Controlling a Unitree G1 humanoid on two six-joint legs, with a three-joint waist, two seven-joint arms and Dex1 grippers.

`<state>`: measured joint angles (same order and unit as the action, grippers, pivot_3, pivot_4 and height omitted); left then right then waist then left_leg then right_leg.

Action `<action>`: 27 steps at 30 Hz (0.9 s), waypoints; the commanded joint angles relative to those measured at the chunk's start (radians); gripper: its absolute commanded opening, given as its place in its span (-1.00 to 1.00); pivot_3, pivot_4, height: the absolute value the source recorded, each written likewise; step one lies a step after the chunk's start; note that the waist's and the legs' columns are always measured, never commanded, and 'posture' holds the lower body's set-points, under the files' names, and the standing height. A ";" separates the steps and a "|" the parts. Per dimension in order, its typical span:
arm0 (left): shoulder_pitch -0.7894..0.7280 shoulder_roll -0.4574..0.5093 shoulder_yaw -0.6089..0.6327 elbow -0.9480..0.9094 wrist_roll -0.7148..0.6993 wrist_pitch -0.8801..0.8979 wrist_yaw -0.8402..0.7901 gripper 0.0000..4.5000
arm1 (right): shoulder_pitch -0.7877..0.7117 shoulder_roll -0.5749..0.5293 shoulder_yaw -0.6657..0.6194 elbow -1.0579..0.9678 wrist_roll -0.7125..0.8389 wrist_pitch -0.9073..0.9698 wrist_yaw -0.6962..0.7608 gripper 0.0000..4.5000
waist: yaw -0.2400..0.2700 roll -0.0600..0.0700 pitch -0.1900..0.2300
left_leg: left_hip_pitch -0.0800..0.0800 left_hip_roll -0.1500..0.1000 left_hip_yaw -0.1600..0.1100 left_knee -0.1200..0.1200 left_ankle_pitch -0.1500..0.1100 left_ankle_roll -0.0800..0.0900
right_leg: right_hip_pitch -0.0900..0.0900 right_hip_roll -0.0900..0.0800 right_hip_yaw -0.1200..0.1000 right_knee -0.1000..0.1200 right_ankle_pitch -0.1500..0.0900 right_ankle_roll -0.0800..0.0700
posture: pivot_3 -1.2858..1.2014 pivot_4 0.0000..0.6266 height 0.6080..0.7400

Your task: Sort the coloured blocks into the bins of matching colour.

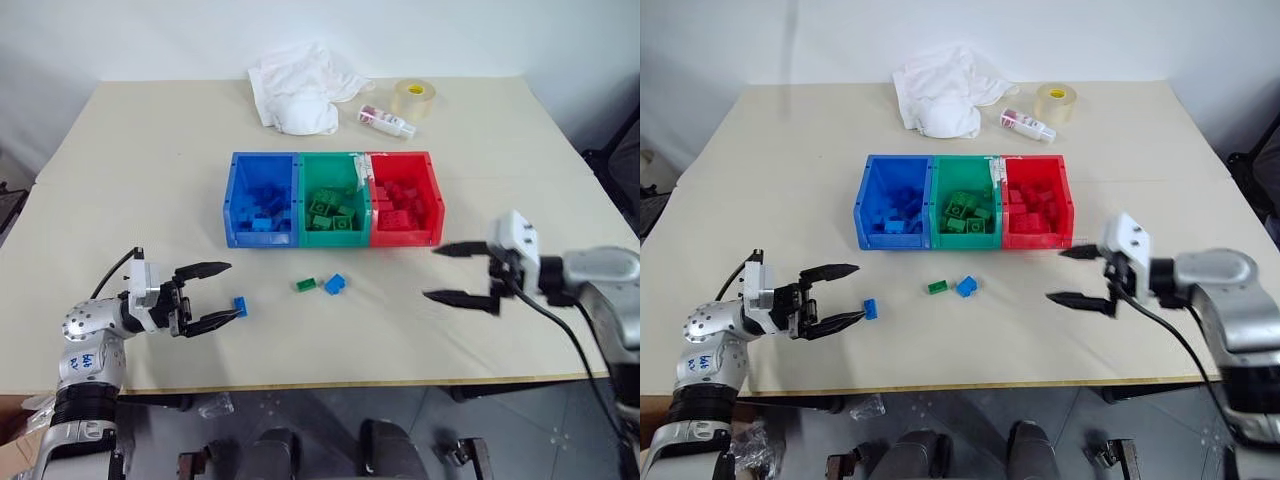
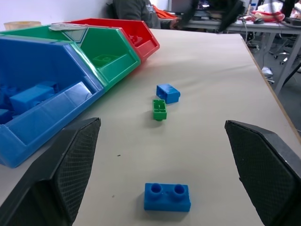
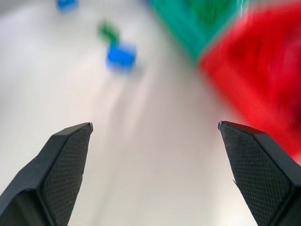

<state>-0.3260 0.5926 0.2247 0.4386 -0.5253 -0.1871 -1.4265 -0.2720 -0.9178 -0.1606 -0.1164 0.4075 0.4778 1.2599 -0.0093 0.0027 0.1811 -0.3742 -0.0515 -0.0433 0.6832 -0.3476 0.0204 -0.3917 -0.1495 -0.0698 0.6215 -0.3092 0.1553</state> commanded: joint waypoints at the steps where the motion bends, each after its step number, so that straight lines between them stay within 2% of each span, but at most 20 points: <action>1: -0.011 0.016 0.017 0.006 -0.006 -0.015 -0.022 1.00 | 0.079 -0.059 -0.116 -0.066 0.044 0.005 0.014 0.99 | 0.004 0.000 0.000 | 0.000 0.000 0.001 0.000 0.000 0.000 | 0.000 0.000 0.000 0.000 0.000 0.000 | 0.03 -0.52 1.00; 6: -0.013 0.024 0.023 0.013 -0.005 -0.016 -0.028 1.00 | 0.099 -0.083 -0.129 -0.085 0.060 0.009 0.007 0.99 | 0.007 0.000 0.000 | 0.001 0.001 0.002 0.000 0.000 0.000 | 0.001 0.000 0.001 0.000 0.000 0.000 | 0.03 -0.52 1.00; 11: -0.006 0.020 0.022 0.000 -0.006 -0.017 -0.025 1.00 | -0.009 -0.044 0.006 -0.083 0.039 0.020 -0.011 0.99 | 0.008 0.000 0.000 | 0.001 0.001 0.001 0.000 0.000 0.000 | 0.001 0.000 0.001 -0.001 0.000 0.000 | 0.03 -0.52 1.00; 16: 0.019 0.008 0.020 -0.043 -0.012 -0.014 -0.013 1.00 | -0.177 0.077 0.223 -0.026 -0.035 -0.007 -0.014 0.99 | 0.005 0.000 0.000 | 0.001 0.002 0.001 0.000 0.000 0.000 | 0.000 0.000 0.001 -0.001 0.000 0.000 | 0.03 -0.52 1.00; 20: 0.055 0.000 0.022 -0.096 -0.020 -0.008 0.002 1.00 | -0.328 0.217 0.377 0.119 -0.133 -0.079 -0.015 0.99 | 0.004 0.000 0.000 | 0.001 0.001 0.000 0.000 0.000 0.000 | 0.000 0.000 0.001 -0.001 0.000 0.000 | 0.03 -0.52 1.00; 27: 0.132 -0.010 0.034 -0.196 -0.034 0.008 0.042 1.00 | -0.499 0.399 0.487 0.438 -0.256 -0.272 -0.005 0.99 | 0.002 0.000 0.000 | 0.001 0.000 -0.002 0.000 0.000 0.000 | -0.001 0.000 0.000 0.001 0.000 0.000 | 0.03 -0.52 1.00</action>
<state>-0.2063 0.5811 0.2366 0.2812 -0.5326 -0.1812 -1.3942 -0.7479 -0.5263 0.3274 0.2909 0.1652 0.2535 1.2520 -0.0069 0.0027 0.1811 -0.3734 -0.0515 -0.0459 0.6832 -0.3475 0.0202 -0.3922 -0.1494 -0.0693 0.6223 -0.3092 0.1552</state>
